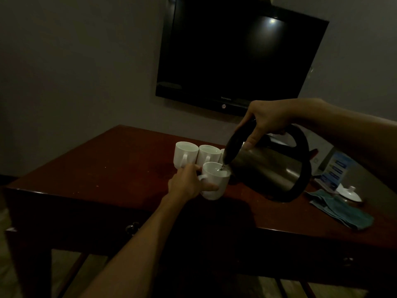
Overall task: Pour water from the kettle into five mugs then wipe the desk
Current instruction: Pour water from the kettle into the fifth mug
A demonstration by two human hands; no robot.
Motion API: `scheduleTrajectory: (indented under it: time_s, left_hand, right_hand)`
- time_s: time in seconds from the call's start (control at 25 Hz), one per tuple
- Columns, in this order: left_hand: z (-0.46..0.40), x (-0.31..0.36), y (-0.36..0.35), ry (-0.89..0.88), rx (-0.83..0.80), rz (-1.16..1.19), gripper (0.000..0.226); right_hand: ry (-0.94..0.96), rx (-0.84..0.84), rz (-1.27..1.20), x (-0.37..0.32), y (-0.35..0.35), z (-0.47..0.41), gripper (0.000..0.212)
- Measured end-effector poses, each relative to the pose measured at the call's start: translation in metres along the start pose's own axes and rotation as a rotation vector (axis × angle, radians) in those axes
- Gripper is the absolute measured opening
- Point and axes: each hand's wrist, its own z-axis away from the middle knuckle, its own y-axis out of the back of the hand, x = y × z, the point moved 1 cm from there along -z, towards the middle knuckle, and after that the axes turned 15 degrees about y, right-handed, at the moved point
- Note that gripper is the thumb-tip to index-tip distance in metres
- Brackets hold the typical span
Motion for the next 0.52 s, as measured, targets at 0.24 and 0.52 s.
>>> scheduleTrajectory:
  time_s: [0.24, 0.52]
  left_hand:
    - [0.0013, 0.0009, 0.0010, 0.006, -0.003, 0.004, 0.060]
    - [0.0001, 0.0022, 0.0025, 0.011, -0.044, 0.025, 0.051]
  right_hand:
    - [-0.007, 0.016, -0.024, -0.0017, 0.0011, 0.0019, 0.062]
    - [-0.008, 0.016, -0.016, -0.0017, 0.0030, 0.0022, 0.060]
